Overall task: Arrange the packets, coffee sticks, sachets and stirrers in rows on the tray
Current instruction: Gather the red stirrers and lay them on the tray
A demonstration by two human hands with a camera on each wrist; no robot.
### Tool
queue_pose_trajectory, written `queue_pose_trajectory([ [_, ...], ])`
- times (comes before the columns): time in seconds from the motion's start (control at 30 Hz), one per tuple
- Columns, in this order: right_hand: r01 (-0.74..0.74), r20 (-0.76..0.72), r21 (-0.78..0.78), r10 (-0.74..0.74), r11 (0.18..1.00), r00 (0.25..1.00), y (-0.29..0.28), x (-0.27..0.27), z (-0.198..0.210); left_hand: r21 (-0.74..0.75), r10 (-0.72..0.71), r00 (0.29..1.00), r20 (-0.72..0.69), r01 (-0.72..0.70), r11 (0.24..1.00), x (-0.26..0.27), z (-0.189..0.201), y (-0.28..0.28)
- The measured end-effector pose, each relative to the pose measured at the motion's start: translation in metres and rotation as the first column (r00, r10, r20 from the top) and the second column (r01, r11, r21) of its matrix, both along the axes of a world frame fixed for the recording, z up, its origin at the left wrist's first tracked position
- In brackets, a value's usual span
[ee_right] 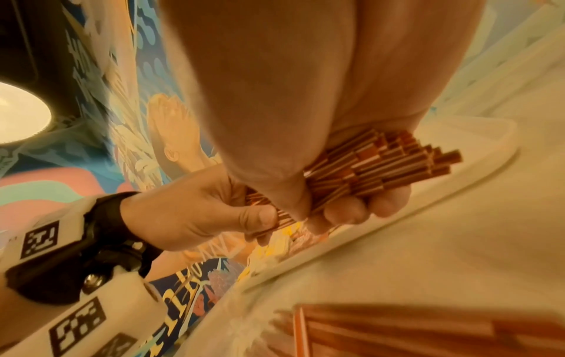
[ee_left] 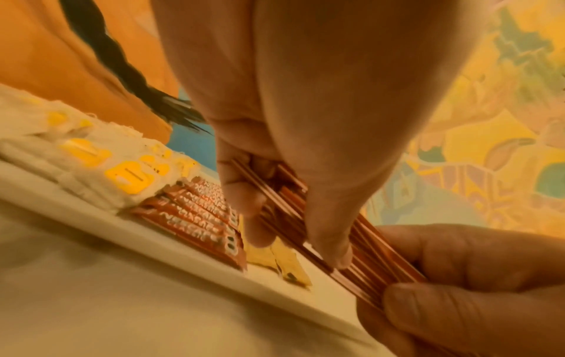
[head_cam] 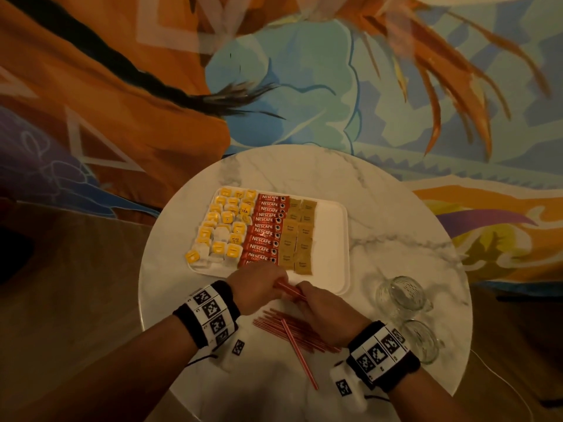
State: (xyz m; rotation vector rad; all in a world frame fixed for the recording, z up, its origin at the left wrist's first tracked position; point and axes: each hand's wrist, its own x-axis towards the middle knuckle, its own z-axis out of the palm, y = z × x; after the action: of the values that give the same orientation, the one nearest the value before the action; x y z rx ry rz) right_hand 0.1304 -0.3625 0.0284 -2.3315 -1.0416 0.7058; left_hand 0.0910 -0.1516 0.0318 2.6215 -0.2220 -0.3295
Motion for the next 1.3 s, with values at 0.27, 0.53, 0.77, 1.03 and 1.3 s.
queue_pose_trajectory([
  [0.27,0.16,-0.128,0.21,-0.135,0.964,0.982,0.0,0.02,0.021,-0.647,0.435,0.895,-0.097,-0.389,0.656,0.005,0.016,0.017],
  [0.53,0.141,-0.304,0.342,-0.033,0.929,0.952,0.039,0.006,0.047,-0.846,0.48,0.812,-0.331,-0.481,0.23,0.002,0.028,-0.028],
  [0.77,0.254,-0.345,0.366,-0.123,0.895,0.93,0.04,0.012,0.04,-0.818,0.468,0.673,-0.572,-0.508,-0.269,0.017,0.048,-0.027],
  [1.03,0.447,-0.362,0.169,-0.367,0.878,0.857,0.01,0.029,0.029,-0.754,0.426,0.652,-0.627,-0.369,-0.544,0.029,0.059,0.004],
  [1.3,0.244,-0.245,0.087,-0.217,0.966,0.945,0.046,0.022,0.056,-0.782,0.422,0.669,-0.612,-0.433,-0.448,0.035,0.06,-0.033],
])
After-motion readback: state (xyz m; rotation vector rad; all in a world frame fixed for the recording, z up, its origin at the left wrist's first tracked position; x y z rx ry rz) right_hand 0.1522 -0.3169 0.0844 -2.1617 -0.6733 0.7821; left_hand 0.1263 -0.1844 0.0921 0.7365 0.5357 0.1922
